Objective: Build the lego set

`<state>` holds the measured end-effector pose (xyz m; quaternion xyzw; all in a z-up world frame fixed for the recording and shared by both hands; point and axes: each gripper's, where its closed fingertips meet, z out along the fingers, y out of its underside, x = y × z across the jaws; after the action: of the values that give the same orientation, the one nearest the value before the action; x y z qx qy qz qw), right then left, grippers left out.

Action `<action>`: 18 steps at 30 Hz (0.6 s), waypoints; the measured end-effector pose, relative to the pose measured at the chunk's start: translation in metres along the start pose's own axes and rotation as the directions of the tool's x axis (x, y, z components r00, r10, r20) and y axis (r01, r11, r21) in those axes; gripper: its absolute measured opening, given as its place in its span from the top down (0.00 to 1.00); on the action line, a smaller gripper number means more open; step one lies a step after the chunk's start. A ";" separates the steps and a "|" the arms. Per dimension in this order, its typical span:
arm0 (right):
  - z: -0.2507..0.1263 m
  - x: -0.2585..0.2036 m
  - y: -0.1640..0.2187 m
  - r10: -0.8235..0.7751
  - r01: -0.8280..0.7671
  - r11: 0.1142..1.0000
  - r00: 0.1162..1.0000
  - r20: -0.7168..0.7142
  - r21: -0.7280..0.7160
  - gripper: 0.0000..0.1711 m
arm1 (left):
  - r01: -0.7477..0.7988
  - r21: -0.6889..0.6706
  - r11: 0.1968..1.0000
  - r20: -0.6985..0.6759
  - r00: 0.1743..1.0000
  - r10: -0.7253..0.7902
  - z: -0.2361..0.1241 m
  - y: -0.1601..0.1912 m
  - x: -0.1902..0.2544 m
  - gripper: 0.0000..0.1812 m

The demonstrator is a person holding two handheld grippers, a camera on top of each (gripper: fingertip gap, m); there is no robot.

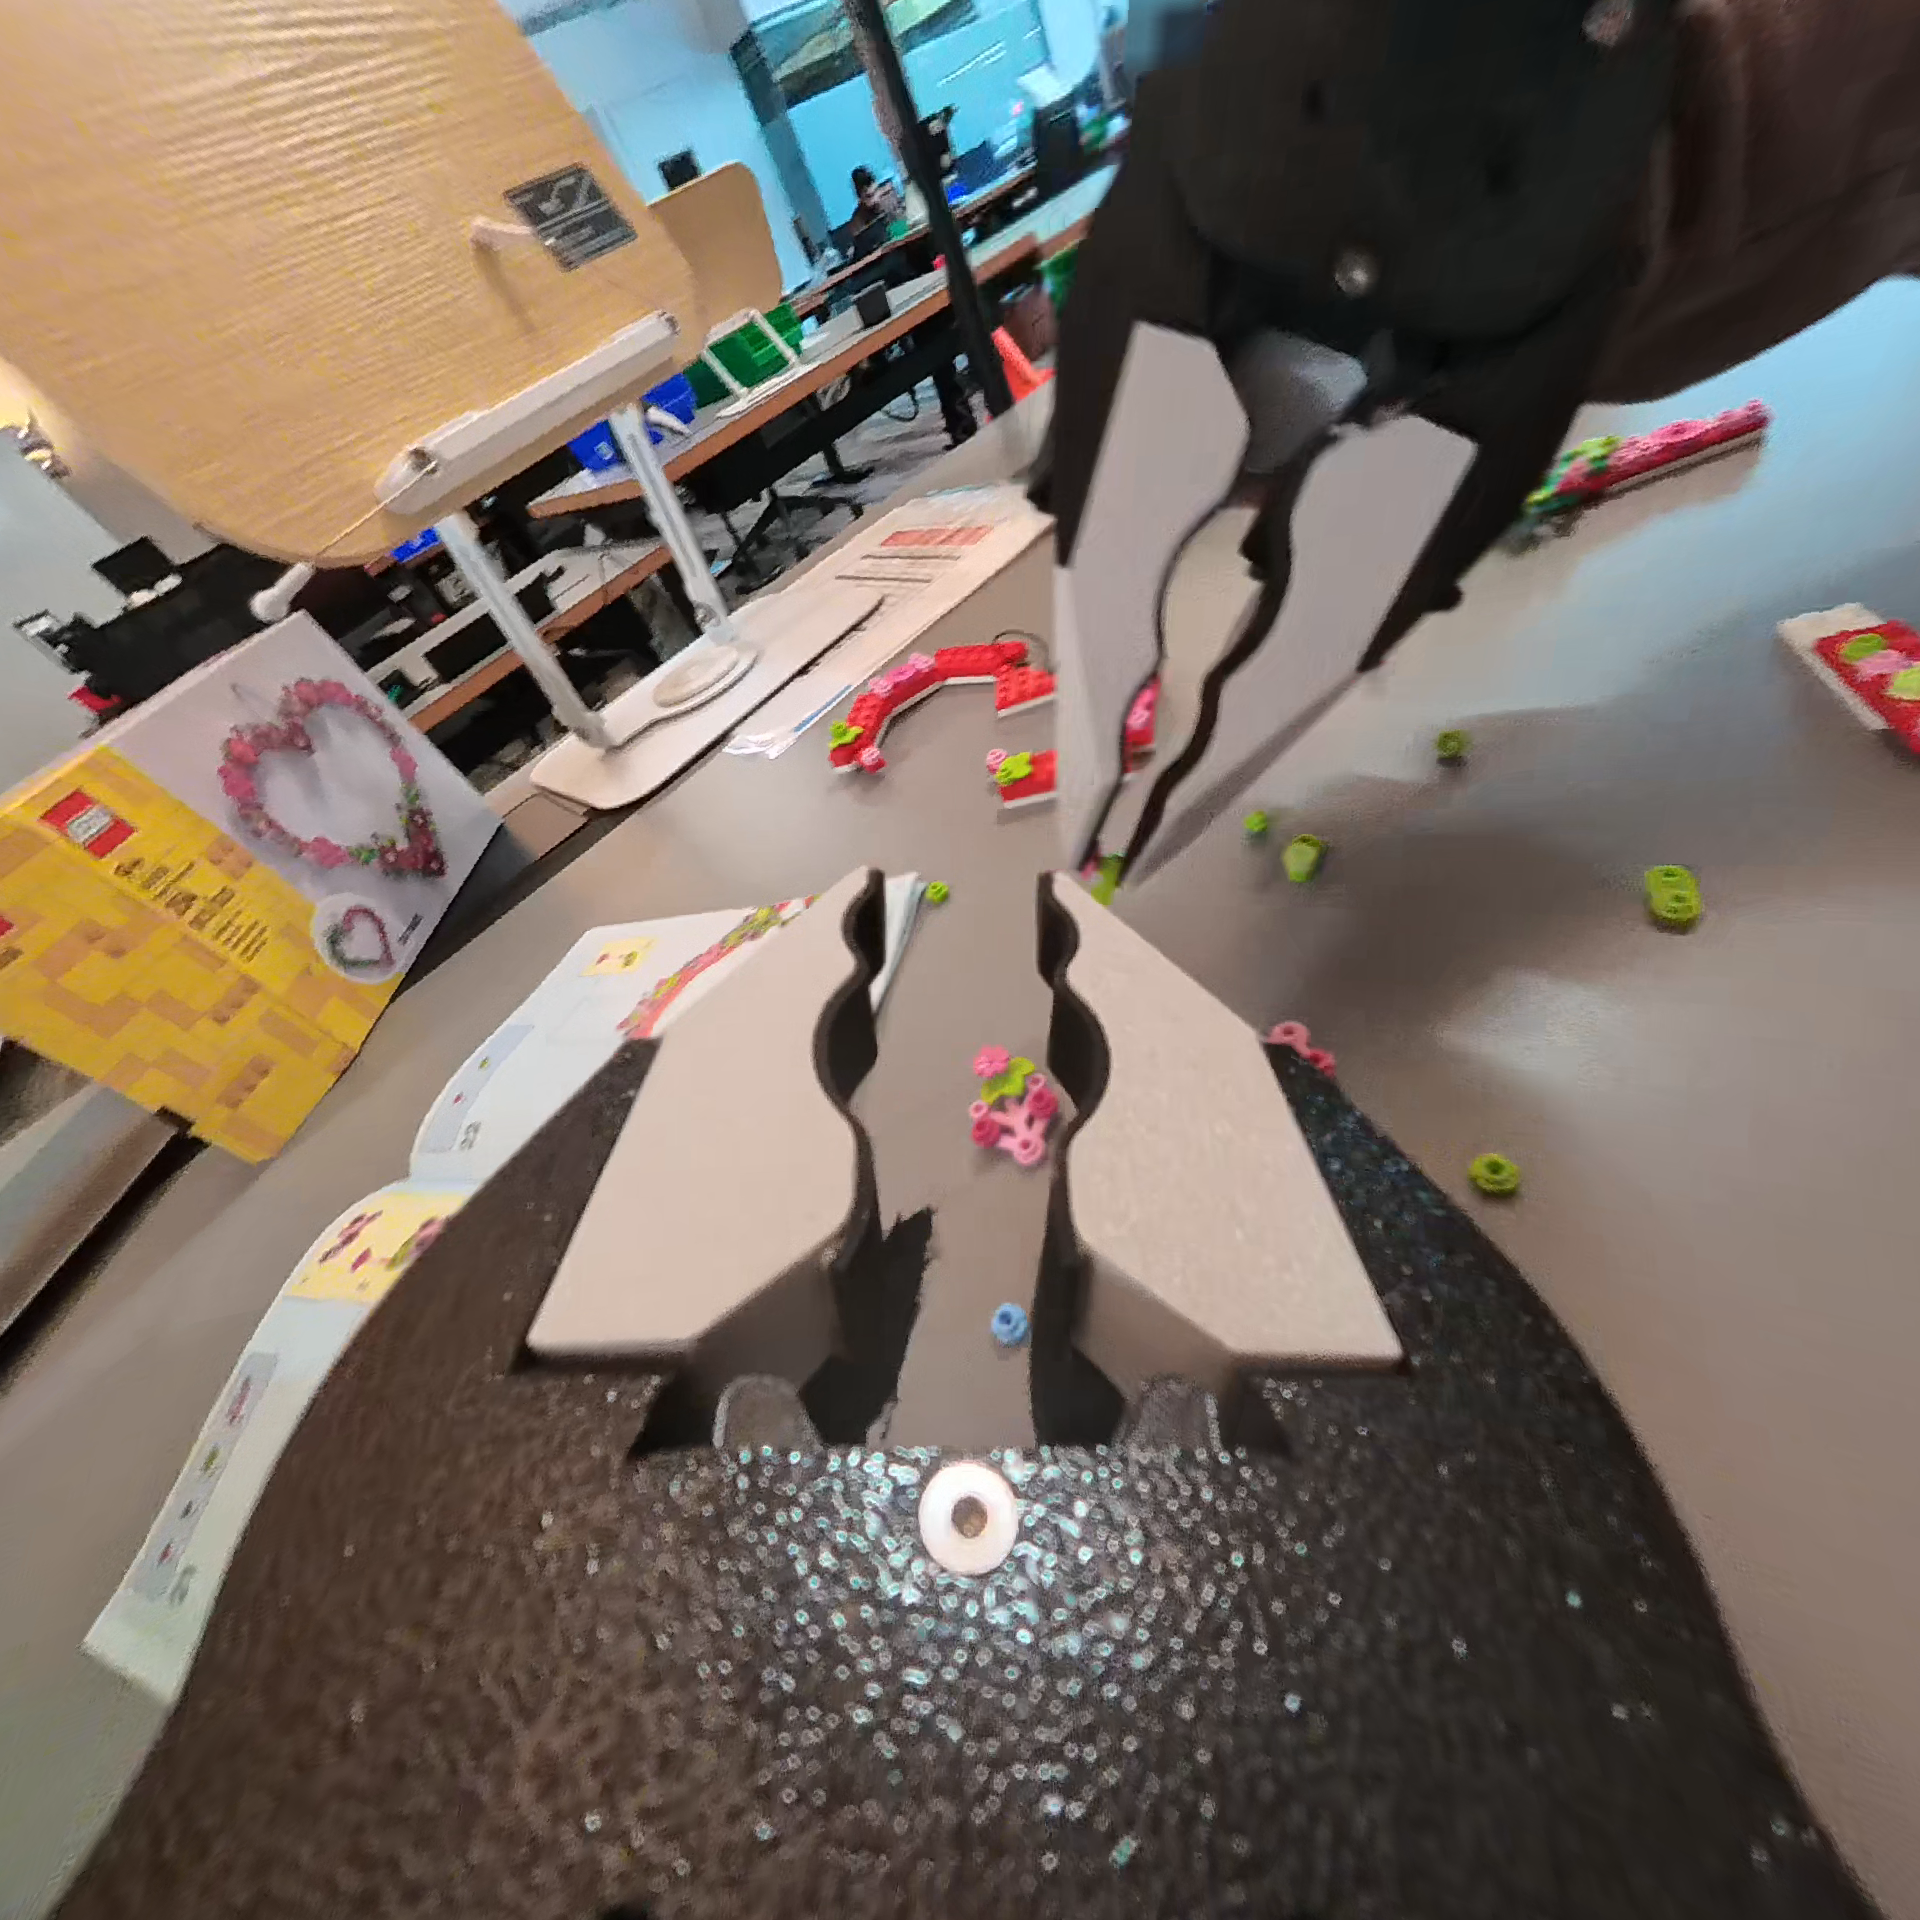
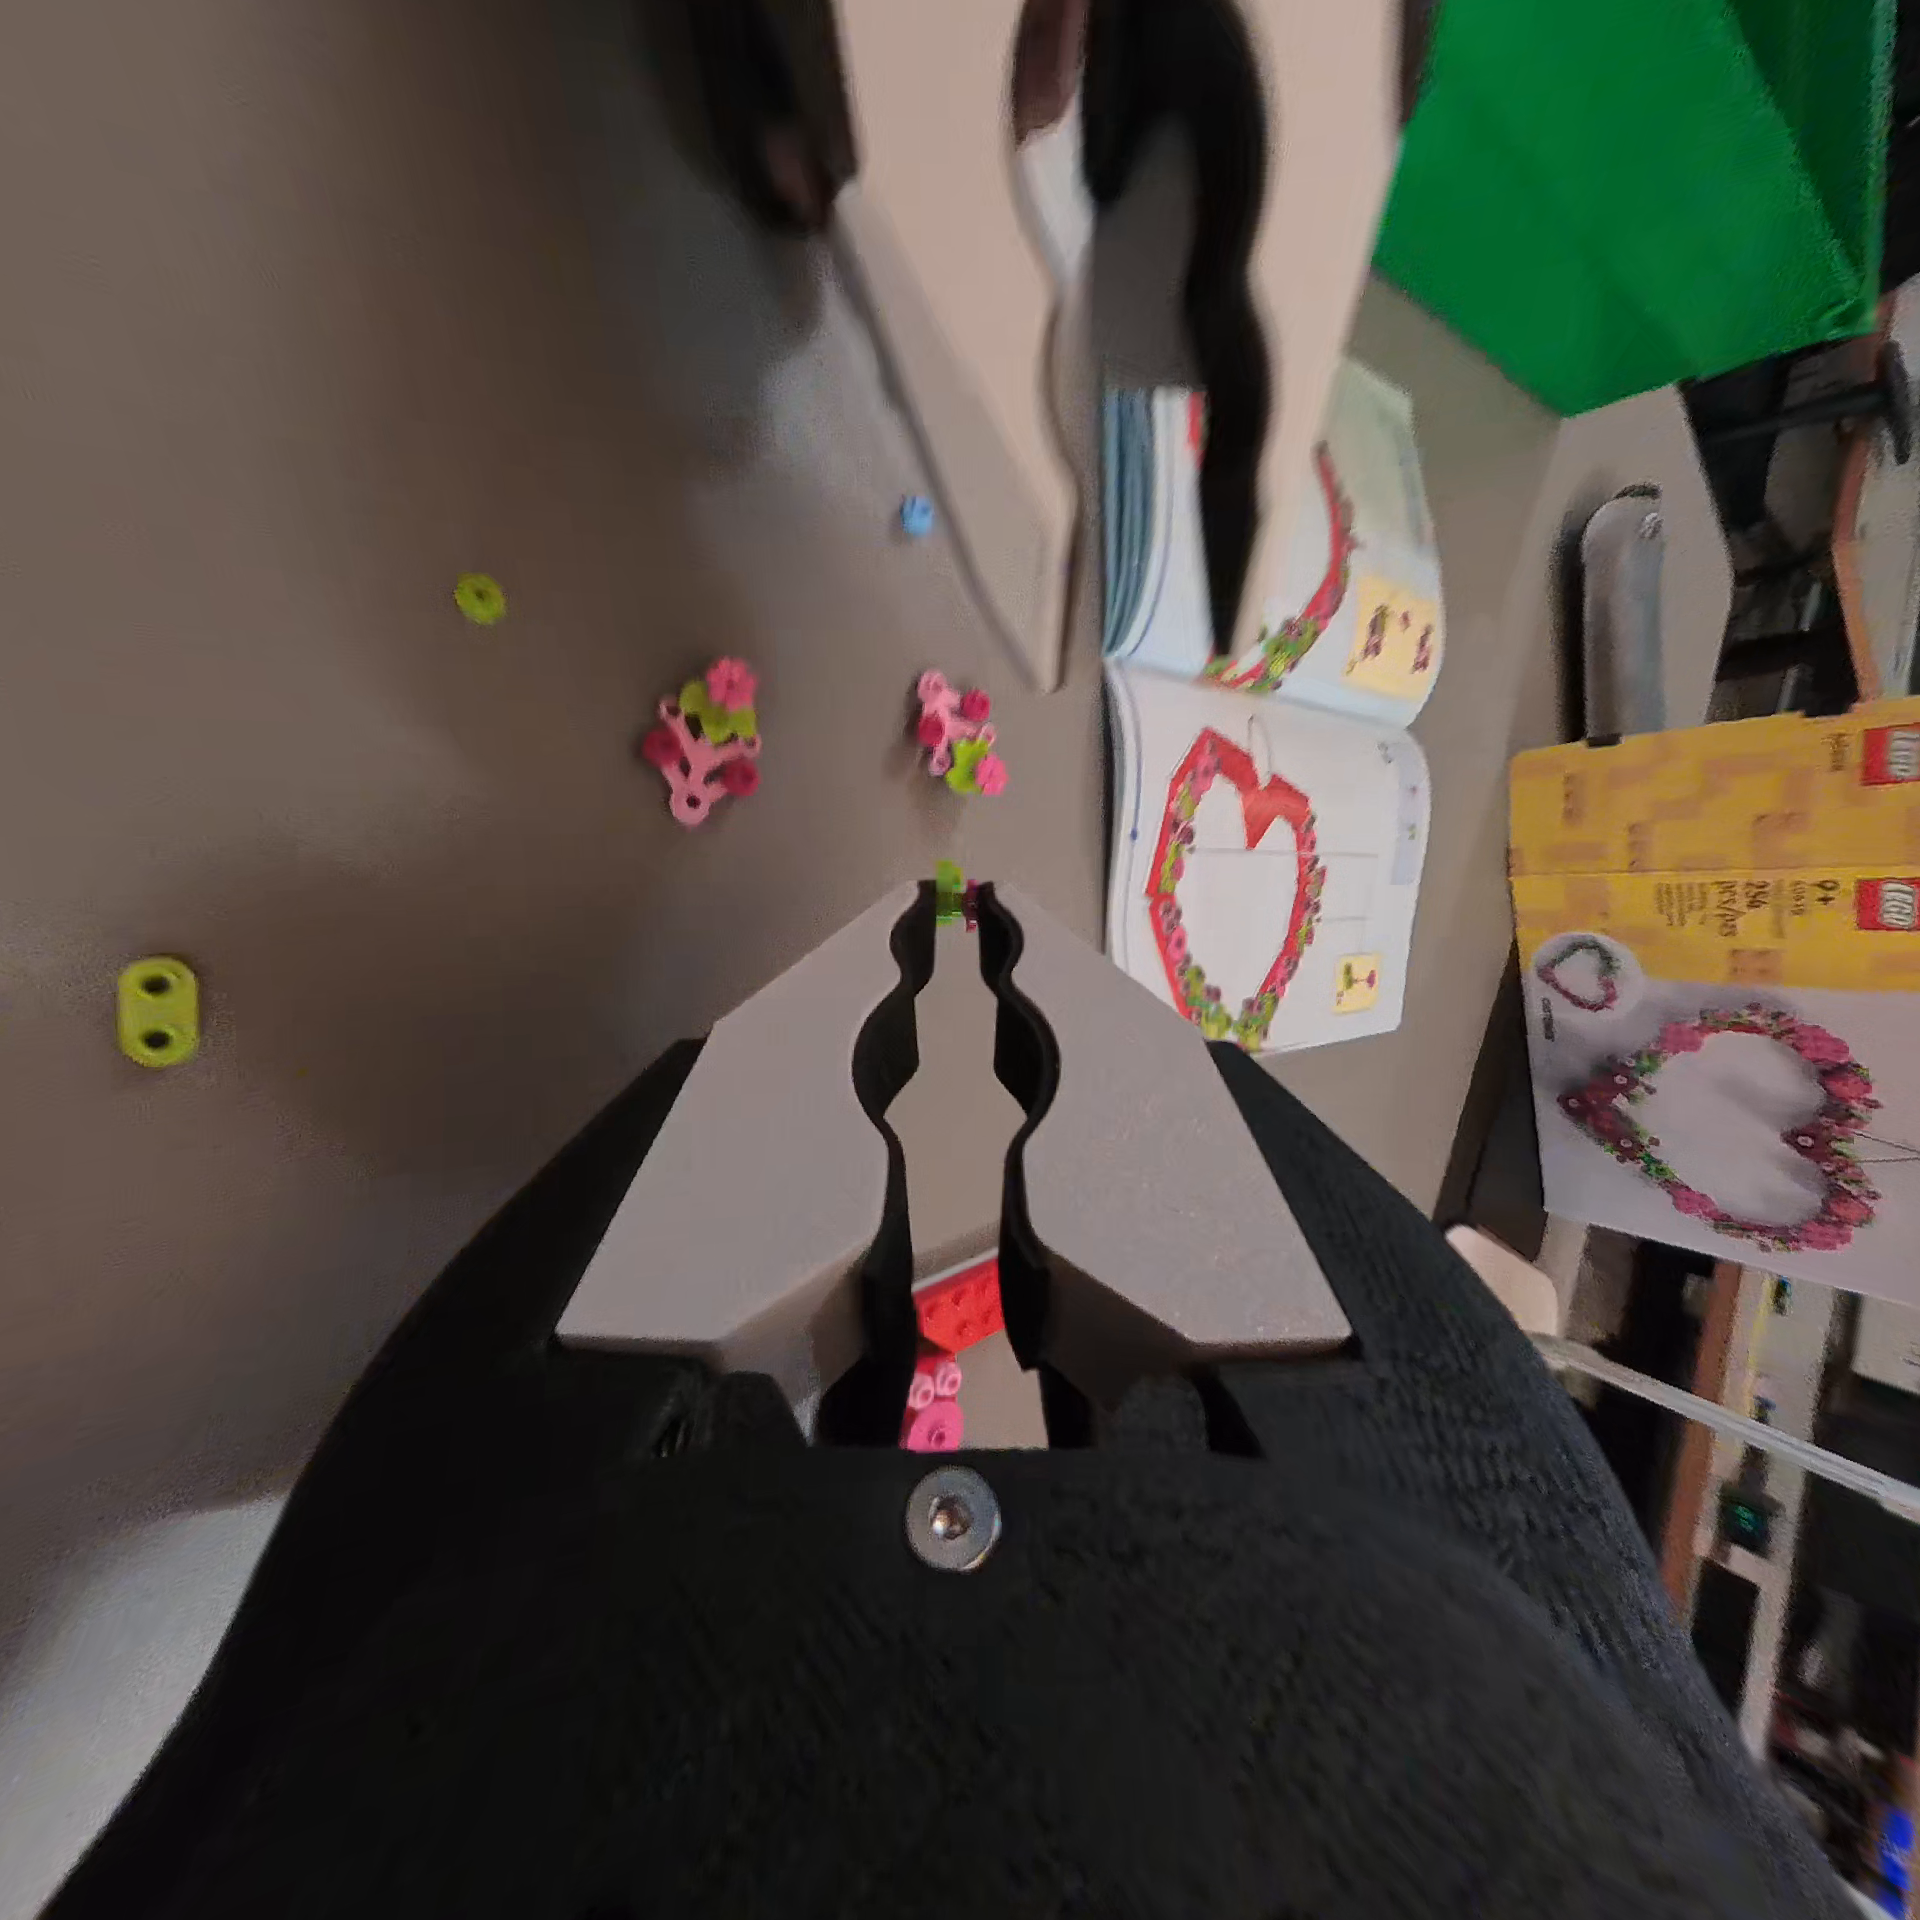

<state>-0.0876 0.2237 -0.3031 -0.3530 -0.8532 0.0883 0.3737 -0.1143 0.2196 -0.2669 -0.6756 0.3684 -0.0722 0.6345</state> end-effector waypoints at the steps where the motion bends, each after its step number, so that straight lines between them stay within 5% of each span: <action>1: 0.004 -0.003 0.006 -0.023 0.023 0.999 1.000 0.004 -0.022 0.96 | 0.007 -0.009 1.000 0.019 1.000 -0.006 0.000 0.002 -0.004 0.85; 11: 0.017 -0.018 0.030 -0.195 0.203 0.968 0.979 0.067 -0.149 0.96 | 0.089 -0.059 0.994 0.164 0.983 -0.079 -0.006 0.016 -0.035 0.88; 18: 0.012 -0.024 0.031 -0.134 0.165 0.968 0.977 0.168 -0.188 0.85 | 0.113 -0.075 0.991 0.153 0.983 -0.101 -0.004 0.021 -0.034 0.88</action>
<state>-0.0684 0.2319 -0.3382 -0.3154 -0.9082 0.0003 0.2751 -0.1492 0.2386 -0.2723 -0.7238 0.2859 -0.0403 0.6267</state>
